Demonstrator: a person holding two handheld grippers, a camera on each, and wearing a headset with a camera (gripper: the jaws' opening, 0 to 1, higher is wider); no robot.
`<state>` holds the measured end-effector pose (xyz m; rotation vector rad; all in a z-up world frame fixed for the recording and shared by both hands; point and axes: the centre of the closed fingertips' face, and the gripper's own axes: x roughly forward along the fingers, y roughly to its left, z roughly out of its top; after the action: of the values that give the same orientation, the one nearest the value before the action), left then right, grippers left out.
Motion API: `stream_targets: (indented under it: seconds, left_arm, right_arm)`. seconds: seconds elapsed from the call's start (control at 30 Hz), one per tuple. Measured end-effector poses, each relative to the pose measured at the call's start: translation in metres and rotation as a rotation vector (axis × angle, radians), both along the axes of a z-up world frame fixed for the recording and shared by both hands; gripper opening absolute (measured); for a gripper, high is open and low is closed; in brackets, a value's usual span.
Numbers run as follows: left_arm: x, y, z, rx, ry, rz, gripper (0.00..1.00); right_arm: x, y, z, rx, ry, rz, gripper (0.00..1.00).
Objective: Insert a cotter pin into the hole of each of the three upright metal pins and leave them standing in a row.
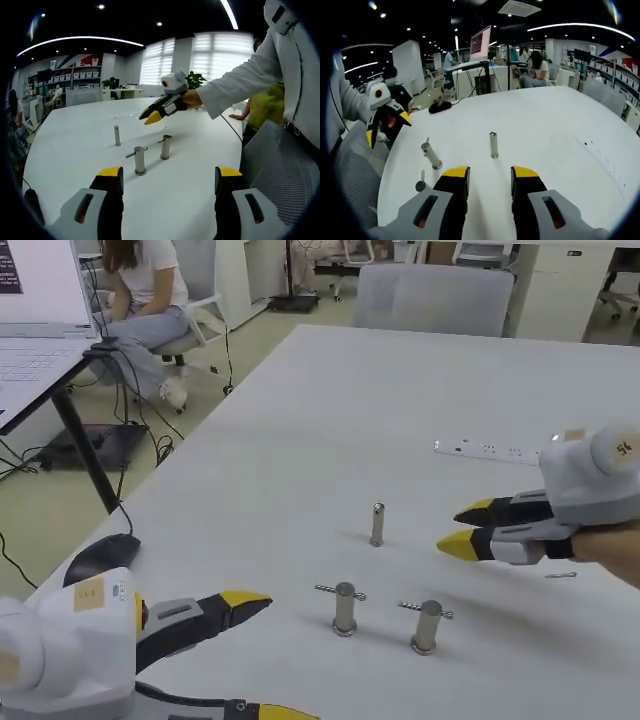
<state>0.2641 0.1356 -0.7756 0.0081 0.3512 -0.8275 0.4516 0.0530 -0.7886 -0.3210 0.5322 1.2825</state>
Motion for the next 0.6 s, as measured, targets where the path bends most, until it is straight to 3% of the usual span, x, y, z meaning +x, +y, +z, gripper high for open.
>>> stream_targets:
  seconds: [0.33, 0.6]
  left_arm:
    - [-0.005, 0.003, -0.001, 0.008, 0.006, 0.002, 0.74]
    - [-0.006, 0.005, 0.000, 0.010, 0.008, 0.009, 0.74]
  right_arm:
    - [0.008, 0.044, -0.001, 0.002, -0.011, 0.059, 0.33]
    - [0.017, 0.059, -0.021, -0.018, 0.004, 0.060, 0.32]
